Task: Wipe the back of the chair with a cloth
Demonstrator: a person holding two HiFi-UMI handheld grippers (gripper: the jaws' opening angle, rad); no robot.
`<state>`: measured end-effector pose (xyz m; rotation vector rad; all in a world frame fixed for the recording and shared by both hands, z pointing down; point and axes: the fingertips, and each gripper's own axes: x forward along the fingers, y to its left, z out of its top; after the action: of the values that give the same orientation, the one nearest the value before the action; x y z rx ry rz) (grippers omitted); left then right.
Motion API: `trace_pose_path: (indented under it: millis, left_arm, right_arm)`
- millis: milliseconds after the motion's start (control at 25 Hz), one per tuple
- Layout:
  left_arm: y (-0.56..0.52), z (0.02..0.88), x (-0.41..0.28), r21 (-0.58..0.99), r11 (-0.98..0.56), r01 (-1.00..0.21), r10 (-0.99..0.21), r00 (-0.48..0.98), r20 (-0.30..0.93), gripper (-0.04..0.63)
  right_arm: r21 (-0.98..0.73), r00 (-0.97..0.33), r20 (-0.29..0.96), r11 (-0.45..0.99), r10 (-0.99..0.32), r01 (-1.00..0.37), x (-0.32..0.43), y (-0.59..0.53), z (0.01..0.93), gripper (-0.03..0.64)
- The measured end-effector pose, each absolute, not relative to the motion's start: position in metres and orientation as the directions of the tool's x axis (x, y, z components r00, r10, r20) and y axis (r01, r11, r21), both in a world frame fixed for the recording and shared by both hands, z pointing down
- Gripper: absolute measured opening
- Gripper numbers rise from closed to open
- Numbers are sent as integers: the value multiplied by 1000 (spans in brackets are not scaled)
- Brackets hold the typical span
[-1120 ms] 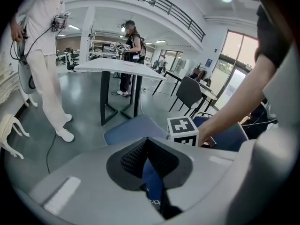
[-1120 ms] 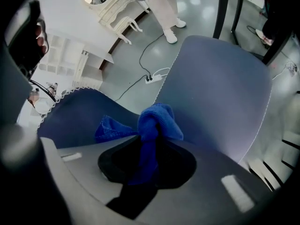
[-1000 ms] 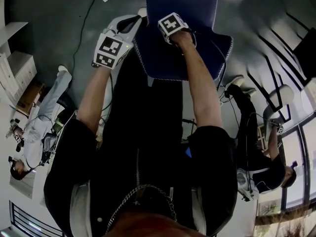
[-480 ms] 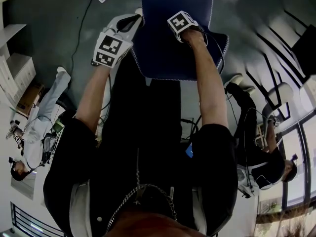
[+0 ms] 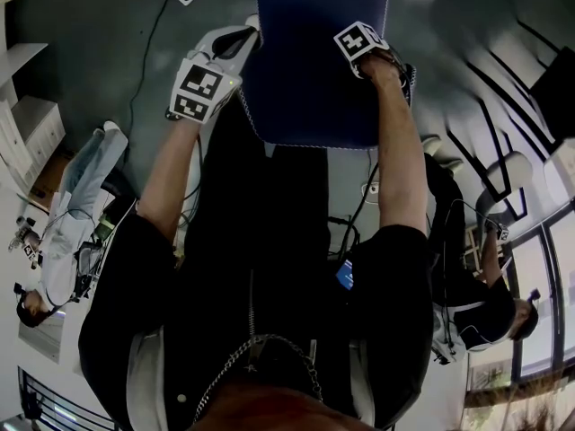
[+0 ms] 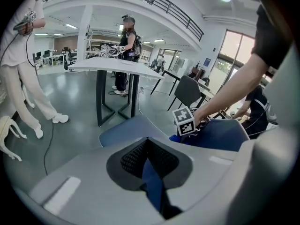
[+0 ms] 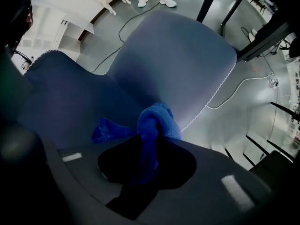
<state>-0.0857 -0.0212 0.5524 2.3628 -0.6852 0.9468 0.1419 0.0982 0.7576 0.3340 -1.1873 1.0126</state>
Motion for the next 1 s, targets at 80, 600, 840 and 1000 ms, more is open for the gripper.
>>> trace_pose_path:
  millis: [80,600,840,1000]
  left_arm:
    - [-20,552,-87,258,-747,-612,-265,631,729,11]
    - [-10,554,-91,256,-732,-631,-267,612,744,11]
    - [-9,556,-101,259,-725,-638,-274,613,741,11]
    - [-20,560,-116,264,-718,-644,-277,612,741,11]
  right_arm:
    - [-257,44,879,548,475,-796,152,99,757,96]
    - [-157,-111,982,340,152,-927,129,26,744,95]
    - [-385,-380,923,175,64,-906,34,3,736,95]
    - [-473,-470,881,129,59,-872,-26,-7,734,97]
